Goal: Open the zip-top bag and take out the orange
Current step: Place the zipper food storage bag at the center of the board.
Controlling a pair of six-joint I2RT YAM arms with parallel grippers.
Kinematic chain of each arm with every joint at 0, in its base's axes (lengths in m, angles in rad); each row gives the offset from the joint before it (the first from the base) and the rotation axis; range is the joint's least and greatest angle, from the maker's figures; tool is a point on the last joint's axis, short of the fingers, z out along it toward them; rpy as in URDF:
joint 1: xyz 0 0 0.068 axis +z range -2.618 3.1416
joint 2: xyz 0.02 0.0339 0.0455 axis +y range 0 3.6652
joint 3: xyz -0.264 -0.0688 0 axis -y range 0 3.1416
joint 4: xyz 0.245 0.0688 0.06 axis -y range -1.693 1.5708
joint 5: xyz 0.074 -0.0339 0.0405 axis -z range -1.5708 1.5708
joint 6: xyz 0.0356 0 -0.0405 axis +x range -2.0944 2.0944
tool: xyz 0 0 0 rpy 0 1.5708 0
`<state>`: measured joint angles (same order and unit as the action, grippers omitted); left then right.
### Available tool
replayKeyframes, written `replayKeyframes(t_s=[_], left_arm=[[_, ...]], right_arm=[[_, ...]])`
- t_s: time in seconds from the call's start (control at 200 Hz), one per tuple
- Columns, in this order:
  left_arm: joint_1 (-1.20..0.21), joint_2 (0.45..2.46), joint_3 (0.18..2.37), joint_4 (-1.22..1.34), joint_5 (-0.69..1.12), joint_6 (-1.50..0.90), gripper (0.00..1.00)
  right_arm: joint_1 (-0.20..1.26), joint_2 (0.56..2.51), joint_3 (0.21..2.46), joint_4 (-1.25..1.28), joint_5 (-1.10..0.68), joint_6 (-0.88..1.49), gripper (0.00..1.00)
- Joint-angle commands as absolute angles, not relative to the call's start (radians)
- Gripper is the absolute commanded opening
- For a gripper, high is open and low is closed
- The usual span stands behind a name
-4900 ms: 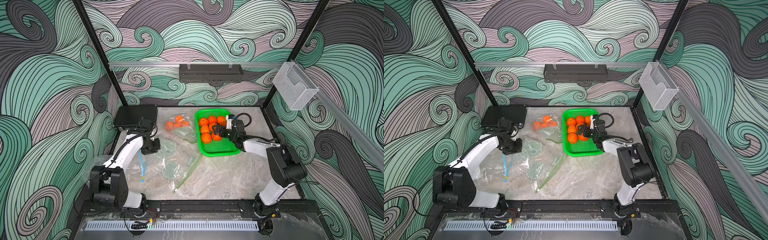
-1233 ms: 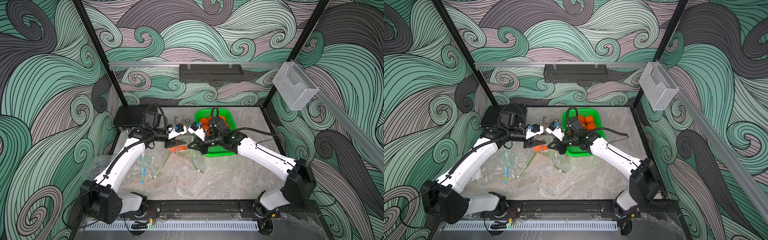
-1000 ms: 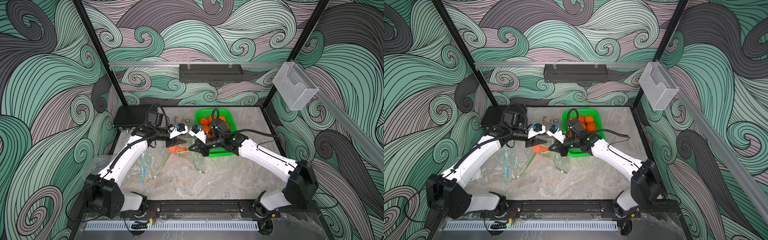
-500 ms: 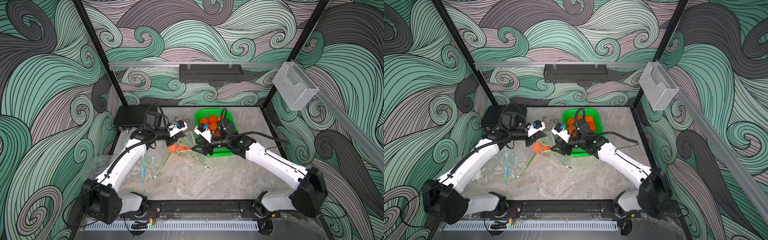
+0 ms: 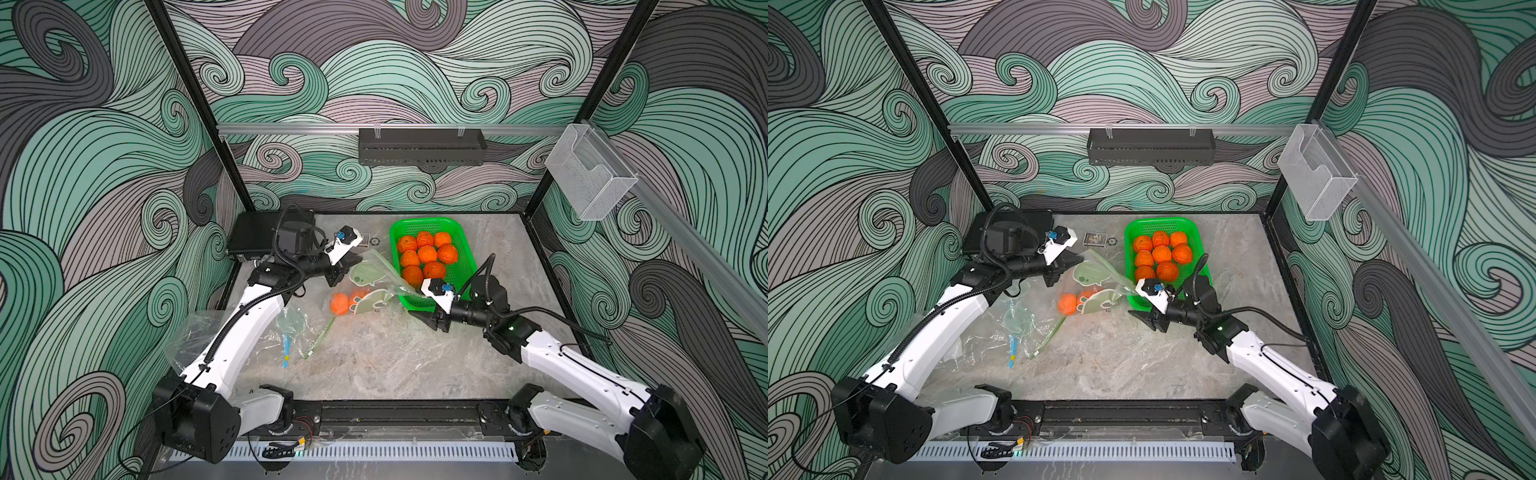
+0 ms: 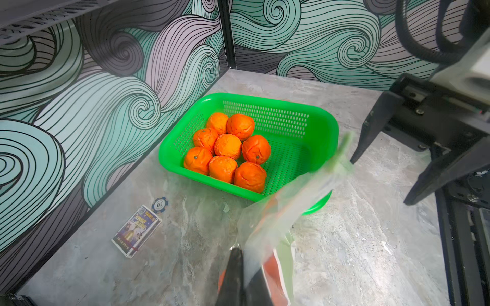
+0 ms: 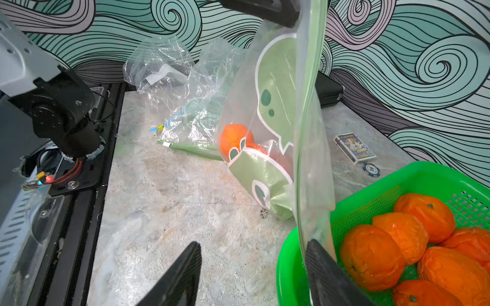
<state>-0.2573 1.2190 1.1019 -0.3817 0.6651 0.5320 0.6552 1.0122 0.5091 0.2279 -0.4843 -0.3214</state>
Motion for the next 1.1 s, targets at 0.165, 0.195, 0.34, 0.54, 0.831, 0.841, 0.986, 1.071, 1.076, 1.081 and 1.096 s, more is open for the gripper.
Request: replayKeyframes(t_s=[0.165, 0.195, 0.34, 0.54, 0.831, 0.841, 0.986, 1.071, 1.076, 1.081, 1.096], left_arm=[[-0.250, 1.198, 1.097, -0.367, 0.718, 0.562, 0.00], [-0.250, 1.197, 1.097, -0.375, 0.717, 0.569, 0.00], [-0.251, 1.172, 1.082, -0.388, 0.707, 0.602, 0.00], [-0.248, 1.155, 1.083, -0.431, 0.694, 0.666, 0.00], [-0.231, 1.152, 1.090, -0.448, 0.723, 0.692, 0.00], [-0.230, 1.152, 1.092, -0.448, 0.723, 0.692, 0.00], [-0.229, 1.144, 1.086, -0.448, 0.724, 0.696, 0.00], [-0.229, 1.144, 1.086, -0.449, 0.727, 0.694, 0.00], [-0.229, 1.144, 1.085, -0.448, 0.727, 0.694, 0.00], [-0.229, 1.144, 1.086, -0.449, 0.727, 0.694, 0.00], [-0.228, 1.144, 1.086, -0.449, 0.728, 0.696, 0.00]], right_arm=[[0.671, 0.923, 0.399, 0.422, -0.190, -0.321, 0.64], [0.669, 0.927, 0.394, 0.434, -0.166, -0.319, 0.64], [0.625, 0.955, 0.371, 0.487, -0.136, -0.318, 0.64], [0.631, 0.990, 0.335, 0.502, -0.167, -0.333, 0.61], [0.634, 1.052, 0.329, 0.514, -0.187, -0.355, 0.58], [0.634, 1.053, 0.327, 0.517, -0.188, -0.354, 0.58], [0.634, 1.077, 0.317, 0.558, -0.199, -0.351, 0.49], [0.633, 1.107, 0.332, 0.564, -0.205, -0.365, 0.40], [0.633, 1.108, 0.333, 0.564, -0.205, -0.366, 0.40], [0.633, 1.109, 0.335, 0.564, -0.206, -0.367, 0.39], [0.633, 1.114, 0.337, 0.562, -0.207, -0.370, 0.38]])
